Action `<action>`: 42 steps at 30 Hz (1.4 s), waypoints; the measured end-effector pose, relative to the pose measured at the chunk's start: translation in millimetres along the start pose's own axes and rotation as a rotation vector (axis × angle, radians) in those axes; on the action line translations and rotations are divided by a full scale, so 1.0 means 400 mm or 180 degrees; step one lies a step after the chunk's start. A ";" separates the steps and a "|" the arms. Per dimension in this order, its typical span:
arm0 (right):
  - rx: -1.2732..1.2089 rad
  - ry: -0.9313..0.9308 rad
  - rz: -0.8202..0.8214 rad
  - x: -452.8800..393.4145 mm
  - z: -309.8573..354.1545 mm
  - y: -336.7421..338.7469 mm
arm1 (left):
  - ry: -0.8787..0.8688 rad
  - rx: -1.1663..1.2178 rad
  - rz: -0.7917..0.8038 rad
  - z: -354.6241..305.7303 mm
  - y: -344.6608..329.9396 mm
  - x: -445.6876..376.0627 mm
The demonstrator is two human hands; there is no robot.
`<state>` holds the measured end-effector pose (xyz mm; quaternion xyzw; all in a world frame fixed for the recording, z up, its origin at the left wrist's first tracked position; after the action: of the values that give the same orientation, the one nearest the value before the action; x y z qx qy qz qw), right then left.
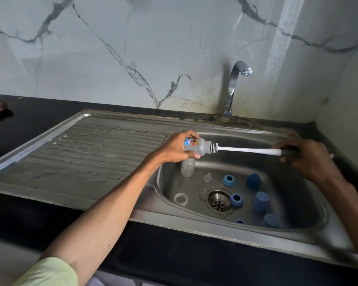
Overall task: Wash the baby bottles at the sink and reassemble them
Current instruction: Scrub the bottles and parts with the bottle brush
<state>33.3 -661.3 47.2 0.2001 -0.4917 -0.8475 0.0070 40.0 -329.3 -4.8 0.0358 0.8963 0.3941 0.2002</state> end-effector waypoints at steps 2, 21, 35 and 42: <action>-0.0007 0.0085 0.0499 -0.006 -0.004 -0.038 | -0.0017 0.0067 -0.0044 -0.003 0.002 -0.003; 0.0283 -0.0249 0.0592 -0.015 -0.035 -0.030 | -0.0004 0.1244 -0.0481 -0.040 0.031 0.006; 0.0213 -0.0199 -0.0404 -0.001 -0.033 0.019 | 0.0067 0.1592 -0.0709 -0.020 0.038 0.002; -0.0127 -0.0140 -0.0107 -0.010 -0.031 -0.012 | 0.0006 0.1702 -0.0874 -0.018 0.055 -0.001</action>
<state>42.2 -668.4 39.0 0.1895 -0.4712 -0.8613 -0.0141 35.4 -319.3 15.7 -0.0346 0.9649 0.1133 0.2342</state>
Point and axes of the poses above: each hand's wrist, its own x-axis away from the middle knuckle, its own y-axis out of the back of the hand, z = x × y, the point moved 7 cm from there along -x, towards the middle knuckle, and after that the axes turned 6 degrees about -y, right-handed, at the moved point
